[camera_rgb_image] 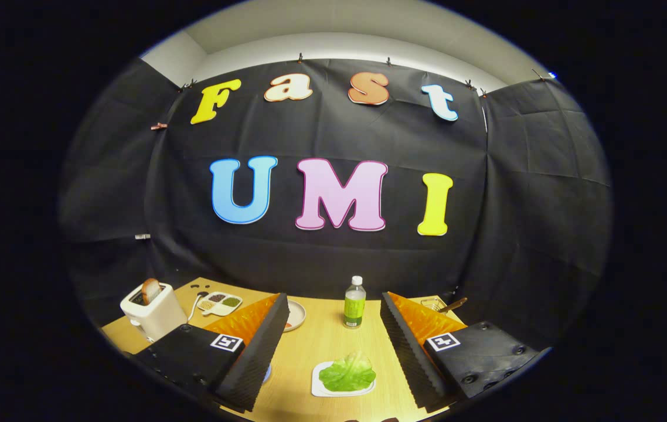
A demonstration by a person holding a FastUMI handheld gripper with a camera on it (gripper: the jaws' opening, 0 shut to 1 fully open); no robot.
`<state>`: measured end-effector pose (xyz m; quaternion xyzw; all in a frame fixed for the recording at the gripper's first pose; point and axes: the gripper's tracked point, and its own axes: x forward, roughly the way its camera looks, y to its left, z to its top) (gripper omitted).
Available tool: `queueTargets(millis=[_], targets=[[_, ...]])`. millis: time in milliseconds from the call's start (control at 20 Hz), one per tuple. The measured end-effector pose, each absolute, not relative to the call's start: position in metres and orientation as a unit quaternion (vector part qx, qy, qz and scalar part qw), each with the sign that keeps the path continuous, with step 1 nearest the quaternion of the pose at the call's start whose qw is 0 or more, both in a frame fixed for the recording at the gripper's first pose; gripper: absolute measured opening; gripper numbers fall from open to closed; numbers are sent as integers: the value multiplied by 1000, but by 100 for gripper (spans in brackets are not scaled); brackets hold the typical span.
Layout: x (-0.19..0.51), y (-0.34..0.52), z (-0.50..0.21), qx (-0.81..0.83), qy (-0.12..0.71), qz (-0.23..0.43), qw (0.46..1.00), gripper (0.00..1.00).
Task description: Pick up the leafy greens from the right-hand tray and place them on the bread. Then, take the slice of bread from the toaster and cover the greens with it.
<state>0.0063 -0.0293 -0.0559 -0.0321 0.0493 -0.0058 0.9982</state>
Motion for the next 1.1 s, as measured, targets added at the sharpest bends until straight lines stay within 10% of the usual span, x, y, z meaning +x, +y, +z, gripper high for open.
queueTargets(millis=[1100], targets=[[99, -80, -359, -34, 361, 9, 932, 98]])
